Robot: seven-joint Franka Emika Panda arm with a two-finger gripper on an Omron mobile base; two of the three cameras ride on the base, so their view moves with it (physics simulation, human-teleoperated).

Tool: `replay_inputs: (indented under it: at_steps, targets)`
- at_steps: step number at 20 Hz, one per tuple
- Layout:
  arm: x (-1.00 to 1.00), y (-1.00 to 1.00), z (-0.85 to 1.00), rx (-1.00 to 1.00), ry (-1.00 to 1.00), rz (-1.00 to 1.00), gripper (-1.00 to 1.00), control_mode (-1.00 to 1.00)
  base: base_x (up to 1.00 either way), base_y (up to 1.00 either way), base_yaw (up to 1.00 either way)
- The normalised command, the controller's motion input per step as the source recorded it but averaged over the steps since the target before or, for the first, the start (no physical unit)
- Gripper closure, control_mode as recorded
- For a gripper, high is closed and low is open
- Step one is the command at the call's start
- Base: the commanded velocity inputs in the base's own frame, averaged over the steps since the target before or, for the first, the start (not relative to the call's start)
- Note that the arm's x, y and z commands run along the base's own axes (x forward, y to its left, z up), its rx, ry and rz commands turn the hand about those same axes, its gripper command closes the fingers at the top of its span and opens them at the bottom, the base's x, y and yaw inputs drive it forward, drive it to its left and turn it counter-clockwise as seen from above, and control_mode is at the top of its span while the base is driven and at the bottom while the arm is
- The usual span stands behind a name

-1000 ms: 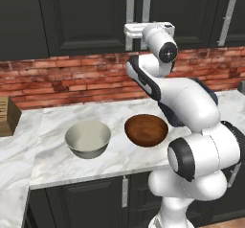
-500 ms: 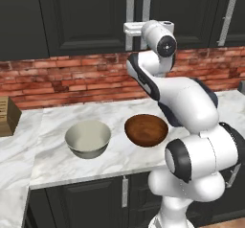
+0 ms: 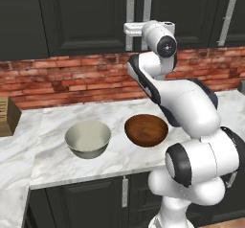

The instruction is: Open the cabinet. Pick the bowls from the counter and place them in the cabinet. Then close the cabinet.

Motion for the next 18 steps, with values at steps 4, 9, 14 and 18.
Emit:
replay_inputs:
  at_steps: [4, 9, 14, 18]
  targets:
    - [-0.69, -0.38, 0.0, 0.0, -0.02, -0.07, 1.0, -1.0, 0.0, 0.0, 0.0]
    - [-0.97, -0.56, 0.0, 0.0, -0.06, -0.1, 1.0, -1.0, 0.0, 0.0, 0.0]
    - [-1.0, -0.67, 0.0, 0.0, -0.06, -0.14, 1.0, -1.0, 0.0, 0.0, 0.0]
    - [-1.0, -0.69, 0.0, 0.0, -0.03, -0.17, 1.0, -1.0, 0.0, 0.0, 0.0]
